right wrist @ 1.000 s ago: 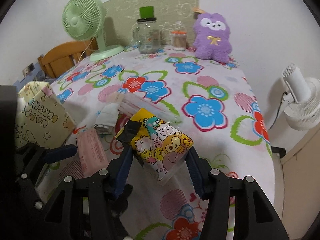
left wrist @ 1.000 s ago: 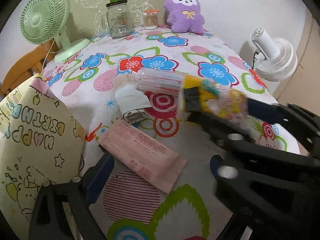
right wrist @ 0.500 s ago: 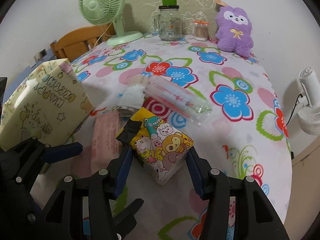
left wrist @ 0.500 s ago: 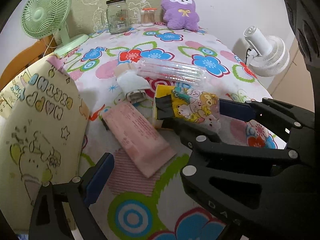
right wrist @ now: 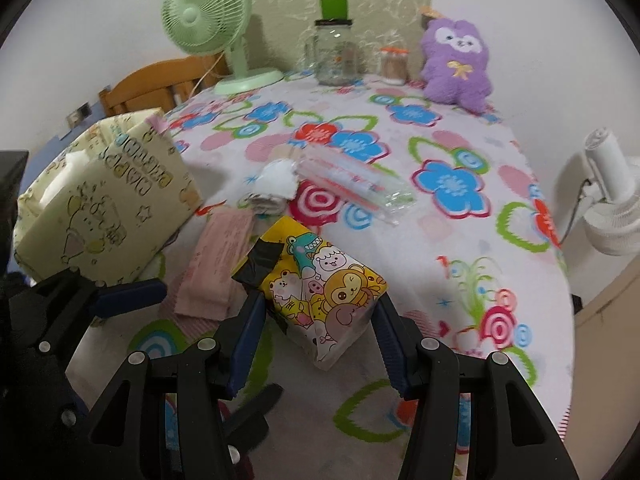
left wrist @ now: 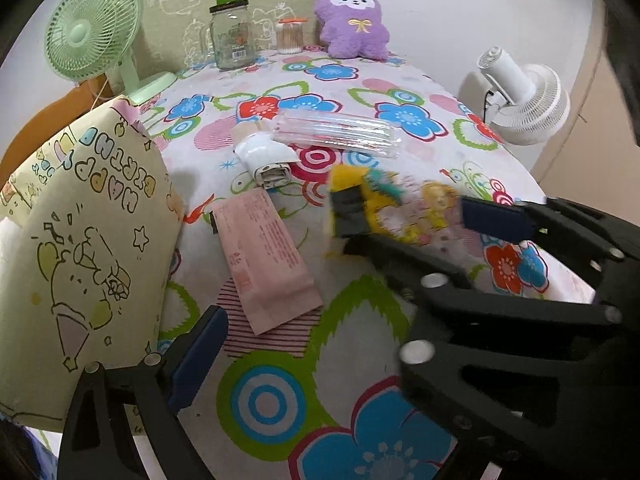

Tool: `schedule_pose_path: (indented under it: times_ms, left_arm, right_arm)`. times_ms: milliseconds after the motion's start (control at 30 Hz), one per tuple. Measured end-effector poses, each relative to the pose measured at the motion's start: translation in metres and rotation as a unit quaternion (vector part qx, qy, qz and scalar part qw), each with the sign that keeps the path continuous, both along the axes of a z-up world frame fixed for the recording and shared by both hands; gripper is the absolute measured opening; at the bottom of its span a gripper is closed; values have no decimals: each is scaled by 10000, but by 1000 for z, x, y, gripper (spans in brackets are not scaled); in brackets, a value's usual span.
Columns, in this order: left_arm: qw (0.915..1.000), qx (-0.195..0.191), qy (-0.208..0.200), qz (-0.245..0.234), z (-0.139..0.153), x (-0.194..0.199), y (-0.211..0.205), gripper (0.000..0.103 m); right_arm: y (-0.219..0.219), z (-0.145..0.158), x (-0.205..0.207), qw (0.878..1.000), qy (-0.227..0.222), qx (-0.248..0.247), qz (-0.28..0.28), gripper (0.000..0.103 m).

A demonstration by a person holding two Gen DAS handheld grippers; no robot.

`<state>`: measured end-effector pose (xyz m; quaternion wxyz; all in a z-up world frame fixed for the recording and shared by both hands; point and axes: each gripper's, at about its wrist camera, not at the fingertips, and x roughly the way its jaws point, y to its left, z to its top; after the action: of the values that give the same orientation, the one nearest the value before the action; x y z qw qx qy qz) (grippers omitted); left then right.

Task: Organize soft objects
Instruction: 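Lift the yellow bag with the right gripper while the left gripper grasps the pink packet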

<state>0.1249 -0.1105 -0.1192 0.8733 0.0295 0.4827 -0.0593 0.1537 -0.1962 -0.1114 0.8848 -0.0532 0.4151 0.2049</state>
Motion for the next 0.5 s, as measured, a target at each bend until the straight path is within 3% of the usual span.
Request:
schedule_pose_path:
  times_ms: [200, 500]
  left_arm:
    - [9998, 39, -52, 213, -1, 12, -1, 98]
    - [9992, 102, -8, 390, -5, 34, -2, 99]
  right_arm:
    - [-13, 5, 6, 9981, -144, -80, -592, 56]
    - [-23, 3, 20, 9955, -91, 33, -947, 57]
